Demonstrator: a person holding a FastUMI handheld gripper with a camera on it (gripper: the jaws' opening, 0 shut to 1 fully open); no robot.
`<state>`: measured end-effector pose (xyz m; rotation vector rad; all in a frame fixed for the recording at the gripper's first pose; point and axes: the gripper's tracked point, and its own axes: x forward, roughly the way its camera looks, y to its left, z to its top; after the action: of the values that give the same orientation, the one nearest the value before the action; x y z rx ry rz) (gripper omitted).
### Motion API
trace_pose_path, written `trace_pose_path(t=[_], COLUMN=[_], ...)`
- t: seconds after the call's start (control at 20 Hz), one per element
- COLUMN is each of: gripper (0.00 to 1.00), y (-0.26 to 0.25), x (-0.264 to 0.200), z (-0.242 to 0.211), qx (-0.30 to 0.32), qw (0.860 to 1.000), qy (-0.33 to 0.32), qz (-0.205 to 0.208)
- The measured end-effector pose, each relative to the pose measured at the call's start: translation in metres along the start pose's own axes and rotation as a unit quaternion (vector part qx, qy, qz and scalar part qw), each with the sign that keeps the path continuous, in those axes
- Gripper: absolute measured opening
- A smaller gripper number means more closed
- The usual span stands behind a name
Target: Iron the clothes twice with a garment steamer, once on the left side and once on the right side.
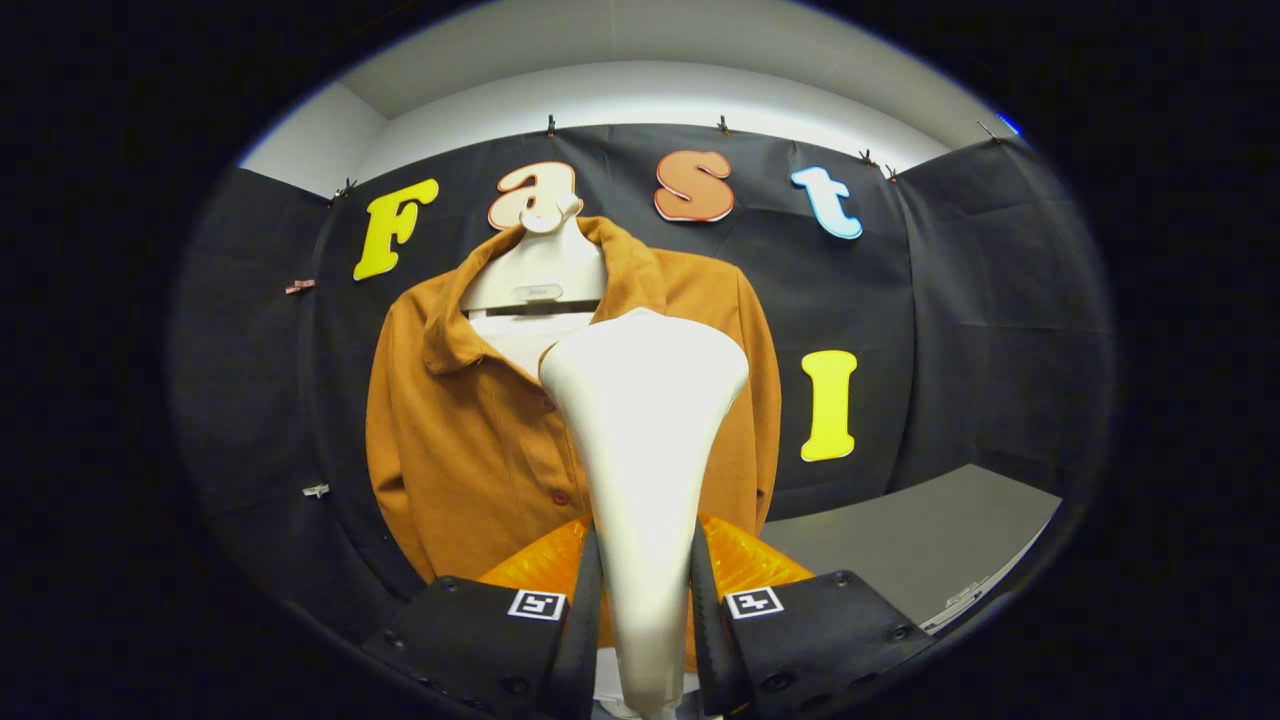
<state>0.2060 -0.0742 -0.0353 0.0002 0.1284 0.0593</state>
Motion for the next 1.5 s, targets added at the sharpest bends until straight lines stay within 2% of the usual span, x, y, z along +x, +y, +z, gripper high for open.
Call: trace_pose_path(t=[0.3,0.65,1.5], gripper=[0.43,0.43,0.43], y=[-0.004,-0.004,-0.010], x=[-0.021,-0.038,-0.039], z=[0.033,0.049,0.051], qx=[-0.001,-0.009,-0.008], qw=[0.998,0.995,0.995], qy=[-0.063,-0.099,-0.098], qz=[0.015,0.024,0.025])
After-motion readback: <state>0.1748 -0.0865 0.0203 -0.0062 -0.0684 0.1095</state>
